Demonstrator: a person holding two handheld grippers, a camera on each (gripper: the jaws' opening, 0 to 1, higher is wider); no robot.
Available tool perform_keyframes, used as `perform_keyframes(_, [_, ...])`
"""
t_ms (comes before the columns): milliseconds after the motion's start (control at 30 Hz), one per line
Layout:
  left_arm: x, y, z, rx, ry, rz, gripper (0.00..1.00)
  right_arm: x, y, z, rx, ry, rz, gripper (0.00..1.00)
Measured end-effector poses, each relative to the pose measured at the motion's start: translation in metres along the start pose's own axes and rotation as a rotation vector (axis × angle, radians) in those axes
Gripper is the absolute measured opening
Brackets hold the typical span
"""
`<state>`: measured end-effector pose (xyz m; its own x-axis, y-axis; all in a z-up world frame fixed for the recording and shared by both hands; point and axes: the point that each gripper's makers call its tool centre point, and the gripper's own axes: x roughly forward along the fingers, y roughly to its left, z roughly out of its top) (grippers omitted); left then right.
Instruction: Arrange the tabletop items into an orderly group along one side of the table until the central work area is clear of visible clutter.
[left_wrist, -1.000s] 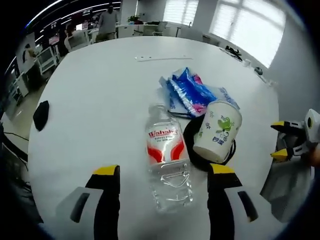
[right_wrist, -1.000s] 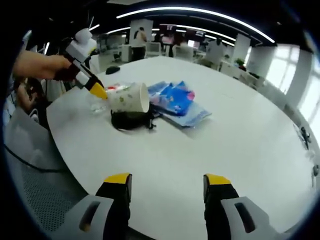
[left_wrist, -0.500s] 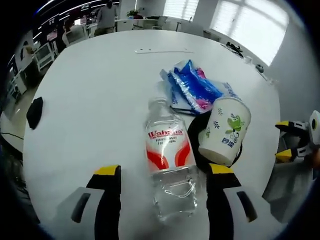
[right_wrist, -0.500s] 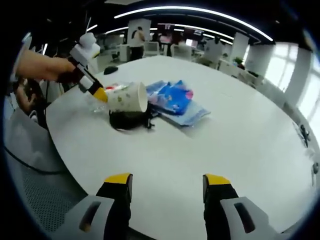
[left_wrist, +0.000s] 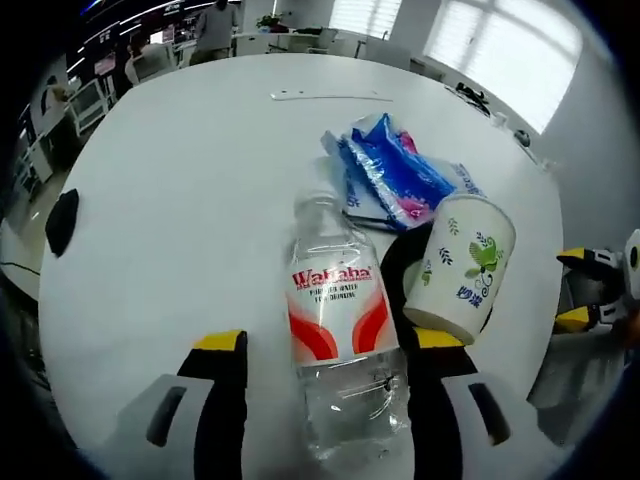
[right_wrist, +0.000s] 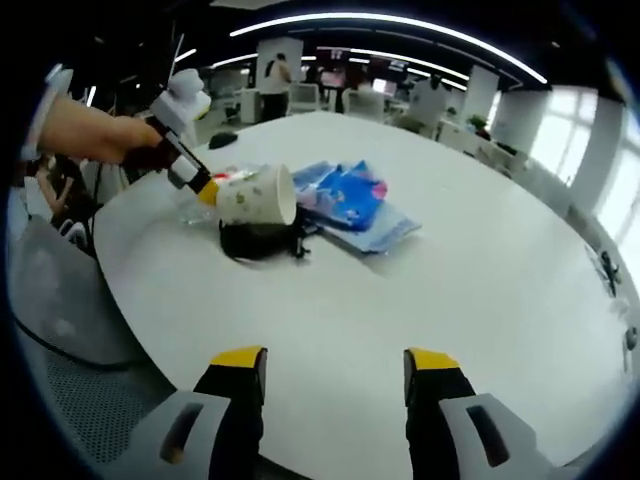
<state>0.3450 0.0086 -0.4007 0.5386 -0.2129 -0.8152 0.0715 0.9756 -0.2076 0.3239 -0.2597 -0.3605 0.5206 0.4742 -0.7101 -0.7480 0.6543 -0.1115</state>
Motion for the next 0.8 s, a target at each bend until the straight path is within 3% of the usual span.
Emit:
perform_keyframes(133, [-0.001,-0.007,0.013,-0.146,-0.048,-0.028,0.55,0.0,0.001,0.001,-0.002,-0.004,0.003,0.55])
perform_keyframes(300, [0.006,-0.007,0.01,-0.098,-0.001,0.01,0.54,-0.001,0.0,0.003,-0.001,-0.015,-0.001,0.55])
perform_keyframes(333, [0.005,-0.006,0.015,-0.071,-0.026,0.026,0.53,-0.002,0.001,0.003,-0.001,-0.018,-0.005,0.55])
perform_keyframes(433, [0.005,-0.009,0.014,-0.073,-0.017,0.033,0.52,-0.008,0.003,0.013,0.012,-0.053,-0.022,0.57])
perform_keyframes(567, [0.008,-0.004,0.015,-0.017,-0.022,0.061,0.49,-0.012,0.008,0.02,0.005,-0.101,-0.032,0.57])
perform_keyframes(633, [0.01,-0.004,0.018,0.003,-0.037,0.068,0.49,-0.002,0.006,0.015,0.015,-0.079,-0.042,0.55])
perform_keyframes(667, [0.01,-0.006,0.018,0.019,-0.044,0.066,0.5,0.003,0.006,0.007,0.017,-0.025,-0.04,0.54])
perform_keyframes(700, [0.01,-0.007,0.019,0.028,-0.047,0.067,0.5,0.004,0.007,0.006,0.014,-0.013,-0.037,0.53])
perform_keyframes(800, [0.016,-0.003,0.022,0.017,-0.06,0.075,0.46,-0.007,0.011,0.015,-0.024,-0.054,-0.041,0.48])
